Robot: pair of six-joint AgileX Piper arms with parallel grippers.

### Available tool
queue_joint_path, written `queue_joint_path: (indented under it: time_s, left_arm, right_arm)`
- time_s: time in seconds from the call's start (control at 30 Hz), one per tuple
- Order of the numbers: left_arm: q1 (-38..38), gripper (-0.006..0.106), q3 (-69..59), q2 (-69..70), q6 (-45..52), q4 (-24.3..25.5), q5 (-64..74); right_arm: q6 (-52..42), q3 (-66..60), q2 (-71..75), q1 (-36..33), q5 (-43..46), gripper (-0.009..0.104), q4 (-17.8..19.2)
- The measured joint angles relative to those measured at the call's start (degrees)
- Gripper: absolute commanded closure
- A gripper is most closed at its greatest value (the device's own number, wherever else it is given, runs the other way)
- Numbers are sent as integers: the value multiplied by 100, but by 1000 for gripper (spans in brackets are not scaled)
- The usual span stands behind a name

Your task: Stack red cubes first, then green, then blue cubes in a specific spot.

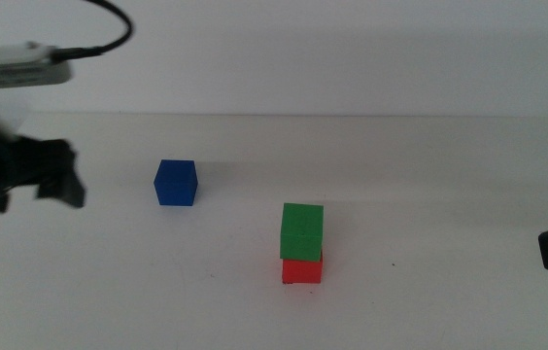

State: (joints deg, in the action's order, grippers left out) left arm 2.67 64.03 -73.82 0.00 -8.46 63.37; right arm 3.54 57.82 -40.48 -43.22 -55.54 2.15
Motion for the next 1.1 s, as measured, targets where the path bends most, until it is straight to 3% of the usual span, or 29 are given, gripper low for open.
queue_joint_path:
  time_s: [0.33,0.67,1.1]
  left_arm:
    - [678,7,2415,-2656,-404,557,276]
    - [921,7,4477,-4578,-403,521,600]
    - [921,7,5136,-5527,-338,500,649]
  right_arm:
    - [0,0,0,0,0,14,0]
    - [0,-2,0,0,0,14,0]
    - [0,-12,0,0,0,14,0]
